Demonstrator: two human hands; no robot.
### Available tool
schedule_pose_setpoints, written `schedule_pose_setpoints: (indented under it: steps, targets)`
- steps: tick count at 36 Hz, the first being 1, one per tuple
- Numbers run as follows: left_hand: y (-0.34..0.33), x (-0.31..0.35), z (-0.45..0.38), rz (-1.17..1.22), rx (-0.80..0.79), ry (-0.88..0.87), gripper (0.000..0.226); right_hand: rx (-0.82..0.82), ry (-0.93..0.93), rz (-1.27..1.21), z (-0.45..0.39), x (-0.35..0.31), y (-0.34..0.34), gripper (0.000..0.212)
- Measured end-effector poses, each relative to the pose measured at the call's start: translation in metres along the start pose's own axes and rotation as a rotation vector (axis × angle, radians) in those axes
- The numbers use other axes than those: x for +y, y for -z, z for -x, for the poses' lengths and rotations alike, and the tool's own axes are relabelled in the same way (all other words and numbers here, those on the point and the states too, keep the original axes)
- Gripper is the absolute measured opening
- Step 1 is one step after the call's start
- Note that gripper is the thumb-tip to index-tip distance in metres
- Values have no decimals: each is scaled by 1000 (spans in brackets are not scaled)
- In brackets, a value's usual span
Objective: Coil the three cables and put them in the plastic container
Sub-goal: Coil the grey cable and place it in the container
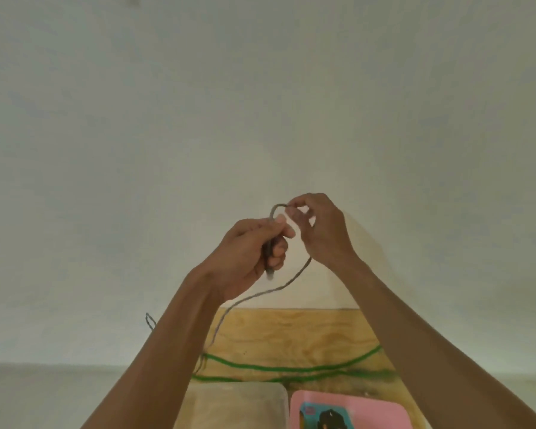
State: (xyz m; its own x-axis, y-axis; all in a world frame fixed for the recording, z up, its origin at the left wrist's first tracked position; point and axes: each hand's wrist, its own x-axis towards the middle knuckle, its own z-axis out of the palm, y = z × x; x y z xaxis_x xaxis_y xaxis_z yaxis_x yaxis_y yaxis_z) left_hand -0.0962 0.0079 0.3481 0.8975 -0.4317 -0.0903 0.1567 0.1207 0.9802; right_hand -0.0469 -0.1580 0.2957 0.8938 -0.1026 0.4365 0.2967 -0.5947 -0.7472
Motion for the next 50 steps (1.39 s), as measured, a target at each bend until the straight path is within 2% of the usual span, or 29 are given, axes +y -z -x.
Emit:
schedule_pose_setpoints:
  steps: [6, 12, 14, 18, 24, 26, 29, 32, 35, 38, 41, 46, 50]
  targets:
    - [9, 19, 3, 150, -119, -153, 32, -180, -161, -410, 0, -34, -8, 10]
    - [25, 36, -17, 184, 8, -259, 29, -346, -323, -649, 27, -48, -25, 23]
    - [27, 38, -23, 179, 49, -277, 30, -408, -319, -640, 31, -51, -23, 21]
    - [29, 38, -35, 137, 105, -350, 30, -496, -284, -588, 33, -58, -10, 30]
    - [32, 46, -45, 63, 198, -481, 29, -564, -295, -467, 26, -63, 16, 23]
    - [38, 51, -50, -63, 239, -563, 28, -596, -291, -449, 26, -65, 21, 22]
    - [51, 57, -59, -493, 335, -641, 24, -600, -244, -416, 23, -68, 31, 23]
    - [60, 61, -58, -864, 312, -594, 20, -526, -146, -383, 10, -75, 45, 20]
    - [56, 64, -49, -977, 227, -460, 30, -435, 1, -285, -9, -88, 58, 21]
    - [48, 66, -35, -930, 148, -368, 54, -368, 117, -189, -26, -103, 63, 24]
    - [41, 69, -22, -761, 32, -288, 64, -319, 183, -187, -41, -111, 59, 26]
    - [45, 74, -9, -491, -141, -187, 56, -253, 200, -298, -53, -114, 43, 22]
    - [47, 73, -3, -239, -276, -210, 36, -201, 76, -487, -57, -114, 29, 26]
